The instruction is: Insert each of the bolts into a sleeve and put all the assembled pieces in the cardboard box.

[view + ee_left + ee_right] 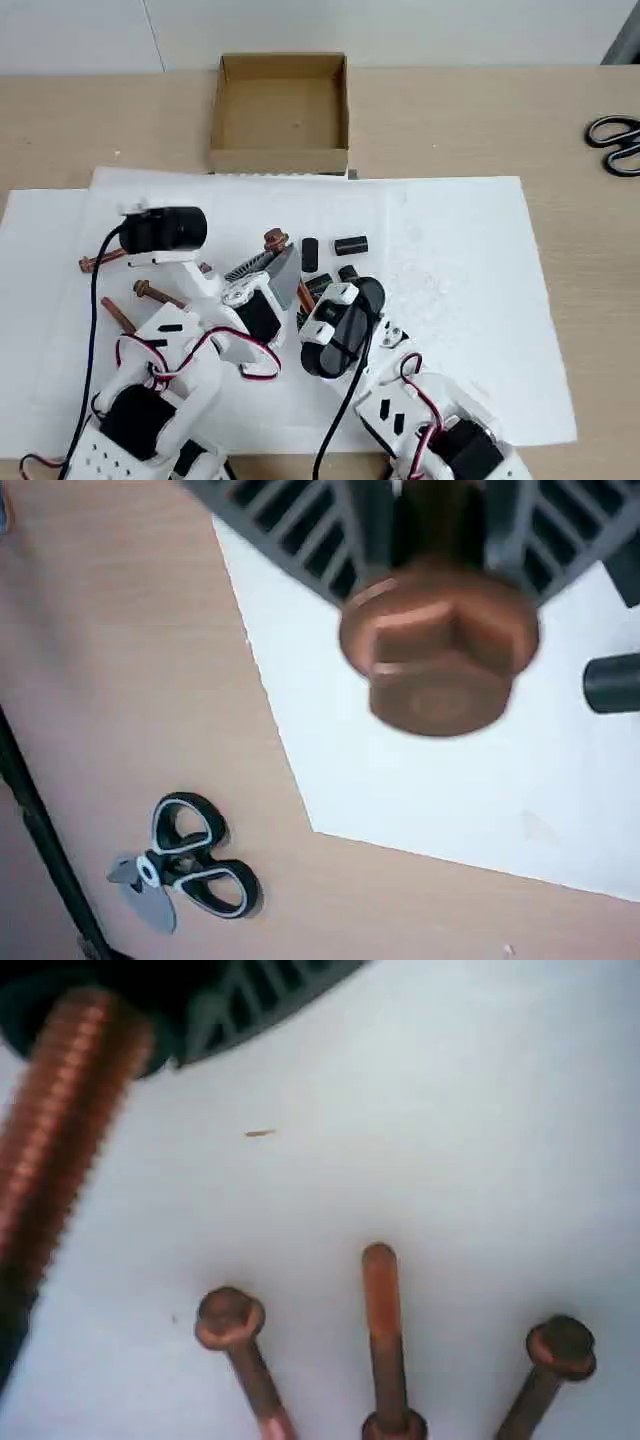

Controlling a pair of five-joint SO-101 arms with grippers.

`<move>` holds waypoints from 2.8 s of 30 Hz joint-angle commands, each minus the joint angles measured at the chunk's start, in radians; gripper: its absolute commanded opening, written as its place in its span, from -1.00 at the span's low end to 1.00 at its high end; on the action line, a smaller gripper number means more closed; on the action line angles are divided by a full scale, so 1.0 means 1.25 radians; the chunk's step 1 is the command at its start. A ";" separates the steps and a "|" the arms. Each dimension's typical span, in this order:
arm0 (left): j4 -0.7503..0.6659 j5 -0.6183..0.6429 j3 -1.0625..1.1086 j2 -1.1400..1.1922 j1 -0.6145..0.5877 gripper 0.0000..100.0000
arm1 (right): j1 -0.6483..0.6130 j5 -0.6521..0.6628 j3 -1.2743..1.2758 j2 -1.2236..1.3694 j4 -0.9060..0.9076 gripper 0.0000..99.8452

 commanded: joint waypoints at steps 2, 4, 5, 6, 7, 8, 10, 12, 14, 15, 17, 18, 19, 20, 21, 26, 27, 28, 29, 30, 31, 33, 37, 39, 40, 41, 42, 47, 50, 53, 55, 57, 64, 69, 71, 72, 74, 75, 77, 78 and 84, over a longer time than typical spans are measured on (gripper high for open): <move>-0.020 -0.012 0.002 -0.006 0.016 -0.99 | -0.002 0.009 -0.044 -0.006 -0.019 -0.99; -0.020 -0.029 0.003 -0.006 0.016 -0.99 | -0.002 0.009 -0.047 -0.006 -0.018 -0.99; -0.020 -0.031 0.003 -0.006 0.016 -0.99 | -0.002 0.009 -0.048 -0.006 -0.019 -0.99; -0.020 -0.032 0.002 -0.006 0.016 -0.99 | -0.002 0.009 -0.048 -0.006 -0.019 -0.99; -0.021 -0.036 0.001 -0.006 0.015 -0.99 | -0.002 0.009 -0.048 -0.006 -0.019 -0.99; -0.021 -0.041 0.001 -0.006 0.015 -0.99 | -0.002 0.009 -0.048 -0.006 -0.018 -0.99; -0.038 -0.047 0.002 -0.006 -0.005 -0.99 | -0.002 0.009 -0.048 -0.006 -0.018 -0.99; -0.076 -0.045 0.004 -0.002 -0.049 -0.99 | -0.002 0.007 -0.048 -0.006 -0.018 -0.99; -0.107 -0.045 0.004 -0.002 -0.079 -0.99 | -0.002 0.006 -0.048 -0.006 -0.018 -0.99; -0.114 -0.045 0.004 -0.001 -0.083 -0.99 | -0.002 0.006 -0.048 -0.006 -0.018 -0.99; -0.117 -0.045 0.006 -0.001 -0.083 -0.99 | -0.002 0.006 -0.048 -0.006 -0.018 -0.99; -0.115 -0.045 0.012 -0.001 -0.082 -0.99 | -0.002 0.006 -0.048 -0.006 -0.018 -0.99; -0.117 -0.045 0.021 -0.002 -0.080 -0.99 | -0.002 0.006 -0.048 -0.006 -0.018 -0.99; -0.117 -0.045 0.029 -0.002 -0.074 -0.99 | -0.002 0.006 -0.048 -0.006 -0.019 -0.99; -0.115 -0.045 0.036 -0.004 -0.070 -0.99 | -0.002 0.006 -0.048 -0.006 -0.020 -0.99; -0.115 -0.045 0.042 -0.006 -0.029 -0.99 | -0.002 0.007 -0.048 -0.006 -0.021 -0.99; -0.115 -0.045 0.042 -0.006 -0.022 -0.99 | -0.002 0.007 -0.048 -0.006 -0.021 -0.99; -0.115 -0.045 0.042 -0.006 -0.016 -0.99 | -0.002 0.007 -0.048 -0.006 -0.021 -0.99; -0.115 -0.045 0.042 -0.006 -0.014 -0.99 | -0.002 0.007 -0.048 -0.006 -0.021 -0.99; -0.115 -0.045 0.042 -0.006 -0.011 -0.99 | -0.002 0.007 -0.048 -0.006 -0.021 -0.99; -0.115 -0.045 0.044 -0.006 -0.012 -0.99 | -0.002 0.007 -0.048 -0.006 -0.021 -0.99; -0.104 -0.045 0.042 -0.006 -0.012 -0.99 | -0.002 0.007 -0.048 -0.006 -0.021 -0.99; -0.087 -0.045 0.040 -0.006 -0.014 -0.99 | -0.002 0.006 -0.047 -0.006 -0.018 -0.99; -0.087 -0.045 0.040 -0.006 -0.015 -0.99 | -0.002 0.006 -0.047 -0.006 -0.018 -0.99; -0.087 -0.045 0.040 -0.006 -0.015 -0.99 | -0.002 0.006 -0.047 -0.006 -0.018 -0.99; -0.087 -0.045 0.040 -0.006 -0.014 -0.99 | -0.001 0.006 -0.047 -0.006 -0.019 -0.99; -0.087 -0.045 0.040 -0.006 -0.011 -0.99 | -0.001 0.006 -0.047 -0.006 -0.021 -0.99; -0.068 -0.045 0.044 -0.004 -0.007 -0.99 | -0.001 0.007 -0.048 -0.006 -0.023 -0.99; -0.012 -0.061 0.041 -0.006 0.027 -0.99 | 0.007 0.009 -0.048 -0.006 -0.023 -0.99; 0.038 -0.101 0.037 -0.009 0.055 -0.99 | 0.030 0.006 -0.047 -0.006 -0.023 -0.99; 0.059 -0.113 0.024 -0.009 0.056 -0.99 | 0.037 0.006 -0.047 -0.006 -0.023 -0.99; 0.077 -0.115 0.001 -0.009 0.056 -0.99 | 0.037 0.006 -0.047 -0.006 -0.023 -0.99; 0.110 -0.129 -0.020 -0.007 0.060 -0.99 | 0.036 0.007 -0.048 -0.006 -0.023 -0.99; 0.118 -0.145 0.028 -0.006 0.061 -0.99 | 0.035 0.009 -0.065 -0.006 -0.053 -0.99; 0.118 -0.145 0.035 -0.006 0.061 -0.99 | 0.036 0.010 -0.069 -0.004 -0.053 -0.99; 0.118 -0.145 0.035 -0.006 0.061 -0.99 | 0.037 0.010 -0.069 -0.004 -0.052 -0.99; 0.118 -0.145 0.035 -0.006 0.071 -0.99 | 0.037 0.010 -0.069 -0.004 -0.051 -0.99; 0.124 -0.145 0.035 -0.006 0.085 -0.99 | 0.037 0.010 -0.069 -0.004 -0.052 -0.99; 0.152 -0.145 0.035 -0.006 0.131 -0.99 | 0.037 0.010 -0.069 -0.004 -0.053 -0.99; 0.164 -0.145 0.035 -0.006 0.155 -0.99 | 0.037 0.010 -0.069 -0.004 -0.053 -0.99; 0.166 -0.196 0.035 -0.006 0.173 -0.99 | 0.037 0.010 -0.069 -0.006 -0.051 -0.99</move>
